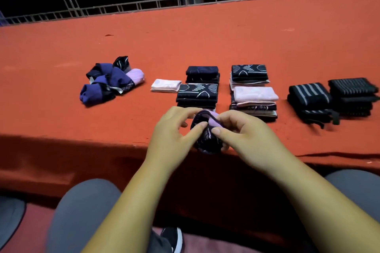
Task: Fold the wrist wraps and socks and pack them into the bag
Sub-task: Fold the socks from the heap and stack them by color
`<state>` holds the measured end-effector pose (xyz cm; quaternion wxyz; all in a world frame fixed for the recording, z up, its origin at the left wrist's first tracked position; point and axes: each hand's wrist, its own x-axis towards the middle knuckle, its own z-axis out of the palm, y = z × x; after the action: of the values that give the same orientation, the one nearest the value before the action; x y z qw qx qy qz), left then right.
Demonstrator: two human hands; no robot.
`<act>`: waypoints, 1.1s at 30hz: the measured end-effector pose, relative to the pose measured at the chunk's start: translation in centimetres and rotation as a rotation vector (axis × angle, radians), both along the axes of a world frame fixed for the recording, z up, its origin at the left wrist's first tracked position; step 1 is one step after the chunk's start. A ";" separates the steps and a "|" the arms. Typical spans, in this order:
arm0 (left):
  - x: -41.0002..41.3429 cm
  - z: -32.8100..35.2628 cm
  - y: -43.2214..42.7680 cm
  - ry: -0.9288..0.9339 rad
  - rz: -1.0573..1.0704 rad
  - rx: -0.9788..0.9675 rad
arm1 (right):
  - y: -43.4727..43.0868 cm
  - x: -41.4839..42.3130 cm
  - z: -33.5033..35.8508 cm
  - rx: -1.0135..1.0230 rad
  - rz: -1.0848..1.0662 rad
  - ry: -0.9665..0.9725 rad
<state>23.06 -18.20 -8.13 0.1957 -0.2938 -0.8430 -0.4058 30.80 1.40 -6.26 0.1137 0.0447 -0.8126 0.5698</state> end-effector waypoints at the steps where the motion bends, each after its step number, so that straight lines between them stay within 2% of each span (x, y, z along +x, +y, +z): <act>1: -0.2 -0.2 0.2 -0.024 -0.007 0.040 | 0.3 -0.1 -0.1 0.028 0.012 0.006; 5: -1.1 -0.5 0.6 -0.369 -0.064 0.286 | 1.6 -0.5 -0.2 0.222 -0.072 0.118; 9: -1.4 -0.4 0.6 -0.499 -0.126 0.411 | 2.5 -0.4 -0.2 0.395 -0.227 0.205; 13: -1.0 -0.4 1.2 -0.638 -0.164 0.612 | 2.9 -0.6 -1.4 0.417 -0.316 0.229; 16: -1.1 -0.5 1.2 -0.679 -0.187 0.684 | 2.9 -0.6 -1.8 0.403 -0.340 0.181; 20: -0.9 -0.3 1.5 -0.617 -0.172 0.633 | 2.9 -1.0 -1.9 0.469 -0.390 0.191; 24: -1.2 -0.3 1.6 -0.598 -0.076 0.709 | 3.3 -1.4 -1.3 0.455 -0.455 0.157; 28: -3.3 -0.9 0.2 -0.678 0.028 0.770 | 3.8 -1.7 -0.4 0.426 -0.474 0.107; 33: -7.6 0.7 -5.0 -0.788 0.268 1.180 | 7.6 -0.9 0.2 0.308 -0.739 0.162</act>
<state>15.41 -23.19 -7.41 0.0514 0.1352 -0.5200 -0.8418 29.86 8.98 -6.07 0.3663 -0.1893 -0.8382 0.3570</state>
